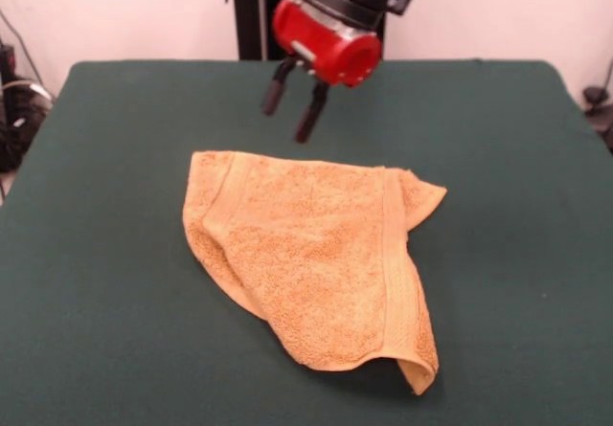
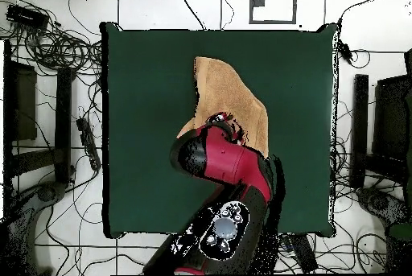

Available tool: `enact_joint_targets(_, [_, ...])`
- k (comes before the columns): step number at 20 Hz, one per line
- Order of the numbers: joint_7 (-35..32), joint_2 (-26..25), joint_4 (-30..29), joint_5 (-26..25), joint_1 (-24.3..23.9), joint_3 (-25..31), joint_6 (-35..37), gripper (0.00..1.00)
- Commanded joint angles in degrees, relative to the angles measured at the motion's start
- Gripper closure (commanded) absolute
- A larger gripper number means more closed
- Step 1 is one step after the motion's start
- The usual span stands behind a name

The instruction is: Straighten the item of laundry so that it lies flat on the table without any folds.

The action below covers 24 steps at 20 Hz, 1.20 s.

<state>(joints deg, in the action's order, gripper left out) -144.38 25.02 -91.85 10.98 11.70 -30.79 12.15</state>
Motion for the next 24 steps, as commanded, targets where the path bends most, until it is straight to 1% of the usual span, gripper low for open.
enact_joint_targets(1, [-13.0,-9.7,6.8,5.9,3.0,-2.2,1.4,0.00])
enact_joint_targets(2, [-12.6,-9.9,7.1,6.1,2.8,-1.8,1.2,0.00])
enact_joint_targets(8, [-10.7,-10.1,4.1,6.8,1.9,4.0,-3.2,0.00])
enact_joint_targets(12, [-11.7,-12.7,5.5,8.8,3.6,2.5,-1.1,0.00])
enact_joint_targets(14, [-11.5,-12.9,5.3,9.6,2.8,4.5,-1.1,0.00])
enact_joint_targets(24, [-13.1,-15.4,6.2,14.2,5.5,2.2,0.2,0.00])
